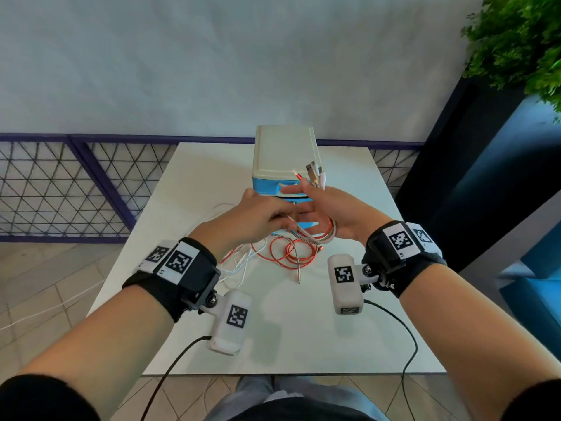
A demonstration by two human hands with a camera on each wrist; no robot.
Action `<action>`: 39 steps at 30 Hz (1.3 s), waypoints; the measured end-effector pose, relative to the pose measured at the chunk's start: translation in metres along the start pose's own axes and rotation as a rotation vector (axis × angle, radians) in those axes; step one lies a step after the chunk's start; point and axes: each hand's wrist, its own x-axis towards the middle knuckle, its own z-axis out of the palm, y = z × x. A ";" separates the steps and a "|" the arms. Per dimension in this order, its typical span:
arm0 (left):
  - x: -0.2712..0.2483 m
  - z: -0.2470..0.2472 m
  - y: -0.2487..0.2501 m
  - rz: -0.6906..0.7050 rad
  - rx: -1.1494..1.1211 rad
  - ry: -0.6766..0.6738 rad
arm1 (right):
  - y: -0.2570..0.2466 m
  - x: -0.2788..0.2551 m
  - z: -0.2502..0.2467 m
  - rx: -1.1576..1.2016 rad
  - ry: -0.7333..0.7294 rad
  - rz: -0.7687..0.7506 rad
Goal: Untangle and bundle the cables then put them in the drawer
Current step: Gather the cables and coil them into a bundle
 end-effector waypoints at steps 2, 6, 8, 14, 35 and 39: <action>0.002 -0.001 0.000 0.004 -0.061 0.032 | 0.003 0.001 0.006 0.003 -0.006 0.024; 0.005 -0.001 -0.001 -0.061 -0.220 0.124 | 0.011 0.002 0.015 -0.048 -0.013 0.040; 0.006 -0.001 -0.001 -0.060 -0.247 0.105 | 0.014 0.001 0.021 -0.105 -0.037 0.023; 0.011 -0.006 -0.001 -0.127 0.055 0.117 | 0.015 0.006 0.031 -0.385 0.069 -0.048; 0.024 -0.005 -0.030 -0.150 -0.308 -0.132 | 0.052 0.011 0.016 0.261 -0.159 0.135; 0.022 -0.002 -0.029 -0.196 -0.334 -0.064 | 0.053 0.016 0.017 0.175 -0.026 0.027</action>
